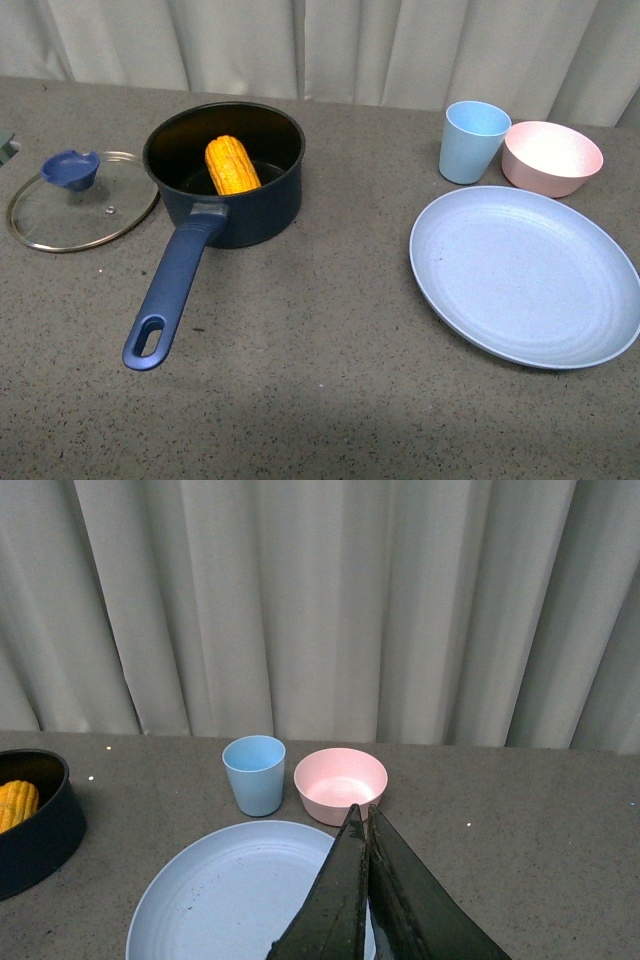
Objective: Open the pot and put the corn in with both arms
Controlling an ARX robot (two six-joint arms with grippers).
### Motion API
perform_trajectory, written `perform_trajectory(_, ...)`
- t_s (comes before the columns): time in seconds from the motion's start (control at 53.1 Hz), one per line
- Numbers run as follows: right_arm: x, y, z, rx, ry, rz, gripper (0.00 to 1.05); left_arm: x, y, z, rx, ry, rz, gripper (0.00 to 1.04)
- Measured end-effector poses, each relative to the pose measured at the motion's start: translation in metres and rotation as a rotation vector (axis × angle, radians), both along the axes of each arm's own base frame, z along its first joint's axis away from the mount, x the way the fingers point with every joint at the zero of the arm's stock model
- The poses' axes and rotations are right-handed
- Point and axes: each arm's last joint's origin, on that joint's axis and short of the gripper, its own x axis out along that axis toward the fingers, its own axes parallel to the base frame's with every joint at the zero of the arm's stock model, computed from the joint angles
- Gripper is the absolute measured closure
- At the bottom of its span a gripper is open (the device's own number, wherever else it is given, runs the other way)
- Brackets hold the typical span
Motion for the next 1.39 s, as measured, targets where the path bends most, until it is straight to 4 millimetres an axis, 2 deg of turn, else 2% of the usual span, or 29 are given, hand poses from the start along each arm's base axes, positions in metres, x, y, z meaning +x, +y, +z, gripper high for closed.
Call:
perform_trajectory(0.792,-0.018,0.000,-0.003,0.000,0.006,0.002,1.04,0.000,0.000,0.000,0.000,0.000,0.000,0.07)
perform_trajectory(0.81,-0.018,0.000,-0.003,-0.001,0.006,0.002,1.02,0.000,0.000,0.000,0.000,0.000,0.000,0.07)
perform_trajectory(0.961,-0.018,0.000,-0.003,-0.001,0.005,0.002,0.72,0.000,0.000,0.000,0.000,0.000,0.000,0.07)
perform_trajectory(1.282,-0.018,0.000,-0.003,-0.001,0.005,0.002,0.23,0.000,0.000,0.000,0.000,0.000,0.000,0.07)
perform_trajectory(1.338,-0.018,0.000,-0.003,-0.001,0.005,0.002,0.10,0.000,0.000,0.000,0.000,0.000,0.000,0.07)
perform_trajectory(1.395,-0.018,0.000,-0.003,0.000,0.005,0.002,0.09,0.000,0.000,0.000,0.000,0.000,0.000,0.07)
